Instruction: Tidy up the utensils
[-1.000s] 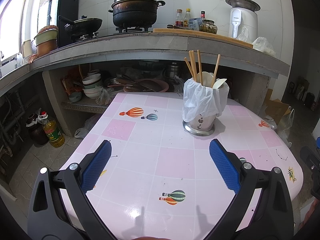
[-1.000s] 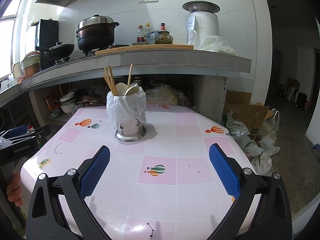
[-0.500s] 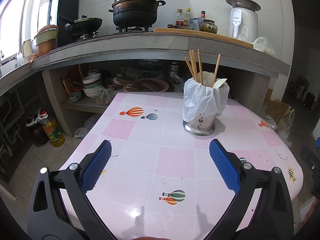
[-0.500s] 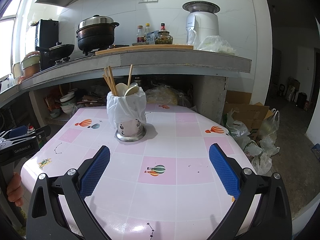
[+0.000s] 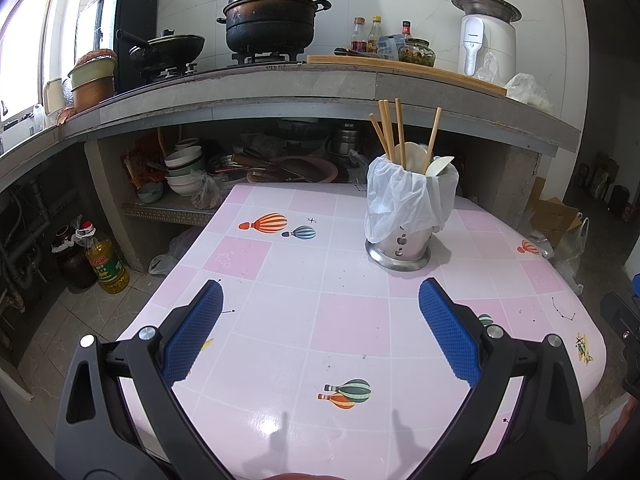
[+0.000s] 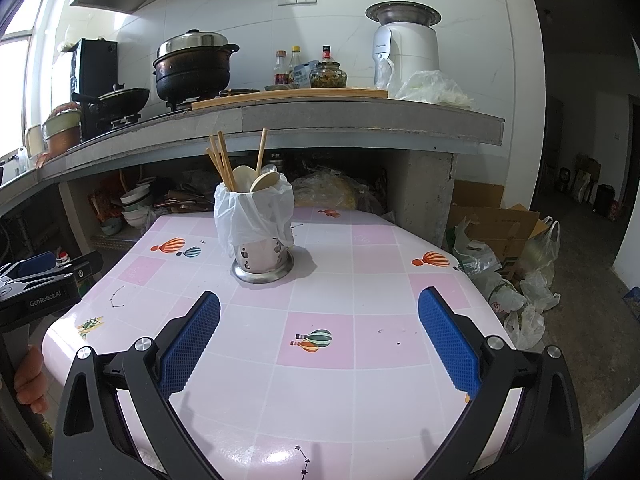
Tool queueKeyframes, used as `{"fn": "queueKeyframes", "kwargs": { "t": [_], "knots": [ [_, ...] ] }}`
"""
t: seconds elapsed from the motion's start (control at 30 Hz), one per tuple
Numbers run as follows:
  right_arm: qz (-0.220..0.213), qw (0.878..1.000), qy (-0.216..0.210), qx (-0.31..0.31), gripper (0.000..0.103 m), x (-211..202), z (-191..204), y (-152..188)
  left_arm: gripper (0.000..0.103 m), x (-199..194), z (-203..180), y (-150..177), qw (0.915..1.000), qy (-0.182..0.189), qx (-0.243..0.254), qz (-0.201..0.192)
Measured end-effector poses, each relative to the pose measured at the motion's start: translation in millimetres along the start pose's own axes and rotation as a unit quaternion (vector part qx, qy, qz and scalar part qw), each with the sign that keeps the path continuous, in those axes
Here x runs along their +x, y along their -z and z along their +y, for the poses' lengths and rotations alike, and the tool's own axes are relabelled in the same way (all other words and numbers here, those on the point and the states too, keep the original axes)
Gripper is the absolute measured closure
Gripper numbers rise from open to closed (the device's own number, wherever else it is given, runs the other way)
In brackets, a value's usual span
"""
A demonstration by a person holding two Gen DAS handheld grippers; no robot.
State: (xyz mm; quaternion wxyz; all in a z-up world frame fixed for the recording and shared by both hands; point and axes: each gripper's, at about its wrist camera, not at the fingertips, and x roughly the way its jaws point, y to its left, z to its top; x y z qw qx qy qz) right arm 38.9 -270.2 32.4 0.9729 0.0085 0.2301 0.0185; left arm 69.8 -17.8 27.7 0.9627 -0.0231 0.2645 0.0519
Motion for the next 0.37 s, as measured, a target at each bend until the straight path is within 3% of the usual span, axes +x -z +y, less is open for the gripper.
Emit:
{"fn": "queueKeyframes", "kwargs": {
  "t": [0.37],
  "knots": [
    [0.0,1.0,-0.001,-0.001,0.006,1.3,4.9,2.5,0.008,0.3,-0.4,0.7,1.0,0.0,-0.001,0.002]
  ]
}}
